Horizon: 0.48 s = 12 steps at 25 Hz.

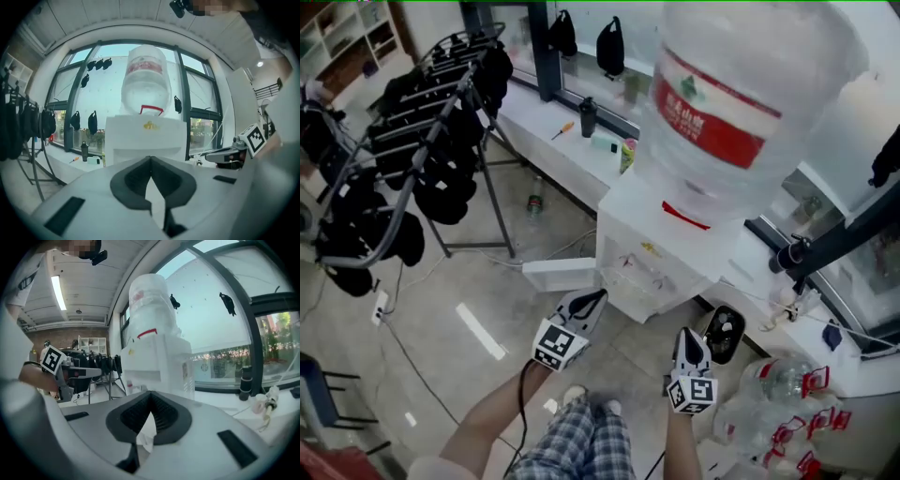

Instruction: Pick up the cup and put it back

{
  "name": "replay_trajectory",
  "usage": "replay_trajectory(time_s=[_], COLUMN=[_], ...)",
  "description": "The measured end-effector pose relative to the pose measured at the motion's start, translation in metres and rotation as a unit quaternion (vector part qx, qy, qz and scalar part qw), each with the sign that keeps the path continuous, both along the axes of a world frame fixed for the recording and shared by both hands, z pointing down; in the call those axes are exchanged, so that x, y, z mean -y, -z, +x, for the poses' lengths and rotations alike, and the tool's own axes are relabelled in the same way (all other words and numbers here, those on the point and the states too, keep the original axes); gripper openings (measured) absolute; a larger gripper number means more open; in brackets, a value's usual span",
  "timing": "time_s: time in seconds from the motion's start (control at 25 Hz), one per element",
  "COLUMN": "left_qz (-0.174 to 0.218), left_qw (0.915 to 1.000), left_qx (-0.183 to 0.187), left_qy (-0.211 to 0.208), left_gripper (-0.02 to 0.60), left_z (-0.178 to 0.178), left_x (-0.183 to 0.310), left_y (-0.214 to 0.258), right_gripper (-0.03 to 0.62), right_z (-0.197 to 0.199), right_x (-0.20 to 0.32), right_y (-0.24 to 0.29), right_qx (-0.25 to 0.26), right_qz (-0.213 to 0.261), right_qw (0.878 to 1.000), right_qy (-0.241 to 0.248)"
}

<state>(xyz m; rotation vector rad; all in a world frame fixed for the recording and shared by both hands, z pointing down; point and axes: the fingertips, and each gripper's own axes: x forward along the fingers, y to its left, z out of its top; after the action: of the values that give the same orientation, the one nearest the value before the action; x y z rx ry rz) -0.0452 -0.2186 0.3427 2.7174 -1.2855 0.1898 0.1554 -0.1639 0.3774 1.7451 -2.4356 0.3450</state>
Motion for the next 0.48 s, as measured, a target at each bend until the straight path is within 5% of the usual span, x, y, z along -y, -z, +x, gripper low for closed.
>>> replay_trajectory(time_s=[0.48], left_qz=[0.058], left_qw=[0.9983], left_qx=[0.005], left_qy=[0.003], left_gripper=[0.026], left_z=[0.007], left_x=[-0.007], left_y=[0.226], right_gripper=[0.017], right_z=[0.045], right_x=[-0.002], right_y=[0.239], right_qx=[0.0], right_qz=[0.082], right_qw=[0.996], right_qy=[-0.037])
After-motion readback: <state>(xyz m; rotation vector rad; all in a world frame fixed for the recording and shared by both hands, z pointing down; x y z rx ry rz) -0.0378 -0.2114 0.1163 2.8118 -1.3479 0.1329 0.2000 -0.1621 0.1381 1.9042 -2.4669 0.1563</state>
